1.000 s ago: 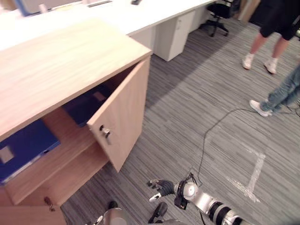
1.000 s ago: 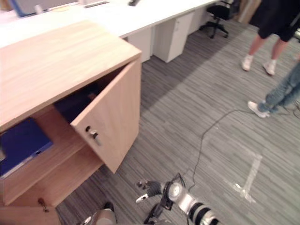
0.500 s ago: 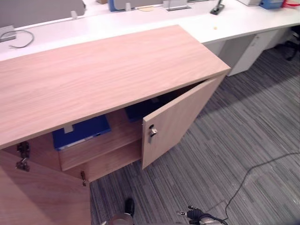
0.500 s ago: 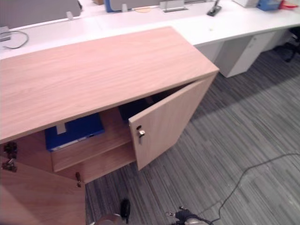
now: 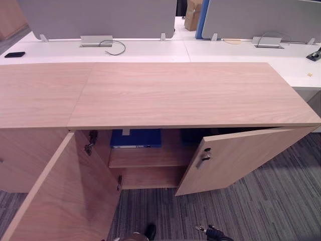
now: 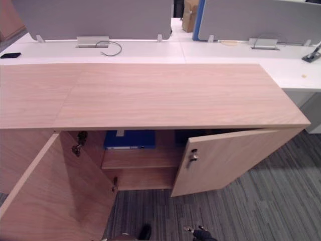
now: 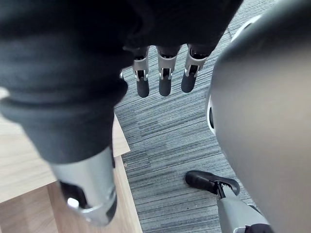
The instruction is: Walk over to the cabinet, pick up the folder, carry it to the office cabinet, place the folder inside the office cabinet, then close the office cabinet door
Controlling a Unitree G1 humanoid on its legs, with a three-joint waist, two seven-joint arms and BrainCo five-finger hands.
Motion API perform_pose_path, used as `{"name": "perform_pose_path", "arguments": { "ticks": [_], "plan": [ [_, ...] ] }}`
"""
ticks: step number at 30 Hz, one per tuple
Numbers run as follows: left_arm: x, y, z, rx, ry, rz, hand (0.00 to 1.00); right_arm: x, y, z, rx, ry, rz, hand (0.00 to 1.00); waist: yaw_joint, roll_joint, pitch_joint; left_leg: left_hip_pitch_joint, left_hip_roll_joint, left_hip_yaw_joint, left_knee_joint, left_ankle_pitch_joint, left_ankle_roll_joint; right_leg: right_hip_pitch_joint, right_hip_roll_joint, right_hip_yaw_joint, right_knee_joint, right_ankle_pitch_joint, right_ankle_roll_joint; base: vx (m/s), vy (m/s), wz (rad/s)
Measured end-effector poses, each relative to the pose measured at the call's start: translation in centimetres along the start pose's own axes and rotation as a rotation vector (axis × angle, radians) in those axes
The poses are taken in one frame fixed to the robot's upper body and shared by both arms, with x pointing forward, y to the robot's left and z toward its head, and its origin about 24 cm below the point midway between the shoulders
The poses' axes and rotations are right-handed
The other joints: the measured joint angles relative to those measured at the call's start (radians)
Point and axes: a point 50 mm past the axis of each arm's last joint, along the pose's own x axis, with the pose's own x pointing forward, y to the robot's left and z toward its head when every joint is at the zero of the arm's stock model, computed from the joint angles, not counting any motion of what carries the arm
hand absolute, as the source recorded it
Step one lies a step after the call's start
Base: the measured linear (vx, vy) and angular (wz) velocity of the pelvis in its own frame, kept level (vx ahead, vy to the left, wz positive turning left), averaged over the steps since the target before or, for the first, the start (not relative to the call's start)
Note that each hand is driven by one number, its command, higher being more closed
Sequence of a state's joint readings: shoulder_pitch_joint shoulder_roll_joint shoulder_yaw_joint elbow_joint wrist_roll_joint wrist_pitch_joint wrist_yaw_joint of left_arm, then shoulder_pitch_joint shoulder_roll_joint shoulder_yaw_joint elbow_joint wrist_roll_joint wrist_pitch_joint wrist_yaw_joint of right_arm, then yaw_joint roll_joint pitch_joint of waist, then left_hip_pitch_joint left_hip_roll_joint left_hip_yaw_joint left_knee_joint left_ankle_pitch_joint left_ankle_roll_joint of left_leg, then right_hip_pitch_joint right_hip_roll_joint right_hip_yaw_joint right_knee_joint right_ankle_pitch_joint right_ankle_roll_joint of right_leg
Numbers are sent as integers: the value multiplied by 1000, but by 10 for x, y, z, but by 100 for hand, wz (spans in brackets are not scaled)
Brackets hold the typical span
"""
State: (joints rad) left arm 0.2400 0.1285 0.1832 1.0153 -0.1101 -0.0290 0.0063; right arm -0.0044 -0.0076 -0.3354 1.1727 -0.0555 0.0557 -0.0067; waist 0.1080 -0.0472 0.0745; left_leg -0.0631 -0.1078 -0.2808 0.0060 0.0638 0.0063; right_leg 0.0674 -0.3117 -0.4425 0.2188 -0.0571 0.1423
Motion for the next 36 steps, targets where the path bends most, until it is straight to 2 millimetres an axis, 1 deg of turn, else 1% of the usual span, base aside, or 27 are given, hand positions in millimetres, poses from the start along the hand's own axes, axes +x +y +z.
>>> {"name": "perform_pose_path", "arguments": {
  "ticks": [2,3,4,5,7,8,9,10,11,13,14,15,16,17,18,19,21,23,26,29,30,31,32,33,34,35,36],
  "plan": [
    [0,2,0,-25,4,13,0,0,1,1,39,-3,1,0,-7,-14,4,-28,13,2,1,8,-25,11,29,-17,-86,-35,15,-72,-263,-6],
    [0,3,-1,-35,9,17,0,0,0,1,55,-2,-2,0,-9,-12,6,-31,19,-1,1,11,-31,16,32,-20,-98,-38,20,-45,-225,4],
    [0,3,-3,-52,15,22,0,0,-2,1,68,-2,-7,0,-12,-7,9,-29,31,-9,5,11,-44,23,47,-27,-100,-41,16,-22,-162,16],
    [0,4,-3,-67,20,31,0,-1,-4,-4,72,11,-14,0,-14,-13,12,-26,46,-20,20,7,-58,44,67,-47,-100,-50,2,-24,-159,25],
    [2,6,1,-80,11,40,0,-1,-7,-11,84,25,-24,0,-22,-24,24,-47,51,-50,82,-19,-73,71,87,-85,-97,-68,-5,-35,-164,50],
    [2,6,4,-101,4,40,0,-1,-9,-11,96,25,-32,0,-30,-25,30,-80,57,-27,140,-46,-61,72,93,-109,-91,-75,-8,-52,-109,55],
    [3,6,4,-110,3,41,0,-1,-11,-11,99,26,-35,0,-34,-26,33,-100,65,23,180,-59,-49,70,93,-123,-92,-77,-9,-67,-49,56],
    [2,6,3,-127,6,44,0,-2,-14,-13,135,34,-47,0,-42,-26,38,-138,95,144,266,-92,-35,78,94,-149,-89,-83,-7,-22,6,50],
    [2,6,2,-143,8,47,0,-2,-18,-17,162,46,-61,0,-46,-26,39,-151,127,273,343,-139,-37,90,93,-161,-87,-87,-2,37,60,45],
    [1,8,-2,-165,16,55,0,-3,-21,-20,185,60,-73,0,-43,-30,42,-164,147,368,388,-174,-30,91,71,-167,-68,-95,12,104,150,14],
    [1,9,-2,-171,18,58,0,-3,-21,-20,196,61,-75,0,-41,-31,46,-166,144,388,393,-179,-23,91,62,-165,-64,-97,15,115,213,1],
    [1,9,-2,-182,20,61,0,-3,-21,-21,223,62,-78,0,-40,-30,49,-168,123,398,390,-184,-14,88,43,-163,-59,-96,18,128,213,6],
    [1,9,-4,-183,25,59,0,-3,-19,-23,258,67,-74,0,-42,-36,50,-165,93,399,363,-177,-3,84,21,-167,-61,-90,23,135,203,11],
    [1,9,-4,-183,25,61,0,-3,-18,-24,271,69,-74,0,-44,-40,49,-161,77,398,340,-170,7,82,13,-168,-68,-81,21,141,175,21],
    [1,10,-3,-180,24,61,0,-3,-17,-26,297,71,-74,0,-46,-43,45,-146,48,390,274,-140,22,74,-4,-173,-81,-56,7,163,158,22],
    [1,10,-4,-179,25,60,0,-3,-17,-25,302,66,-77,0,-48,-43,43,-121,30,383,195,-100,32,72,-8,-174,-95,-24,-26,171,144,21],
    [1,10,-4,-173,25,60,0,-3,-16,-25,302,65,-74,0,-47,-43,42,-74,24,370,88,-43,38,71,-3,-177,-104,29,-32,175,106,17],
    [1,11,-4,-171,25,59,0,-3,-14,-26,306,66,-70,0,-50,-42,40,-33,24,346,12,-3,37,72,5,-180,-103,56,-36,146,70,21],
    [1,9,-1,-164,12,49,0,-3,-12,-24,298,63,-62,0,-54,-41,37,12,18,314,-86,50,36,87,9,-184,-100,60,-41,59,-1,26],
    [1,8,-1,-154,12,42,0,-3,-10,-23,269,60,-53,0,-60,-35,36,19,7,266,-92,64,36,108,5,-213,-81,60,-40,-4,-42,42],
    [1,8,-1,-153,13,40,0,-3,-11,-23,259,59,-54,0,-61,-31,35,20,3,254,-92,65,38,109,-2,-227,-57,59,-39,-16,-21,59],
    [1,6,-2,-145,15,36,0,-3,-16,-21,253,49,-64,0,-66,-13,38,28,0,218,-92,66,40,100,-28,-245,37,59,-37,-39,5,59],
    [1,5,-2,-137,17,31,0,-3,-20,-19,247,34,-76,0,-70,-4,38,31,-2,196,-91,64,41,85,-49,-239,108,59,-38,-70,29,102],
    [1,5,-2,-120,15,26,0,-4,-29,-15,239,-5,-98,0,-82,4,36,31,-15,141,-84,60,52,27,-107,-196,286,65,-47,-93,38,113],
    [2,2,1,-104,9,16,0,-4,-34,-9,236,-34,-108,0,-93,7,37,32,-22,102,-80,63,65,-29,-132,-101,390,37,-74,-75,21,133],
    [2,1,2,-94,5,12,0,-5,-35,-5,234,-56,-110,0,-97,10,40,30,-29,73,-67,63,64,-65,-123,-6,443,0,-81,-64,-21,114],
    [2,1,0,-102,6,16,0,-5,-33,-2,236,-72,-105,0,-95,12,40,31,-30,55,-59,63,62,-88,-101,94,444,-33,-49,-85,-74,115]
  ]
}}
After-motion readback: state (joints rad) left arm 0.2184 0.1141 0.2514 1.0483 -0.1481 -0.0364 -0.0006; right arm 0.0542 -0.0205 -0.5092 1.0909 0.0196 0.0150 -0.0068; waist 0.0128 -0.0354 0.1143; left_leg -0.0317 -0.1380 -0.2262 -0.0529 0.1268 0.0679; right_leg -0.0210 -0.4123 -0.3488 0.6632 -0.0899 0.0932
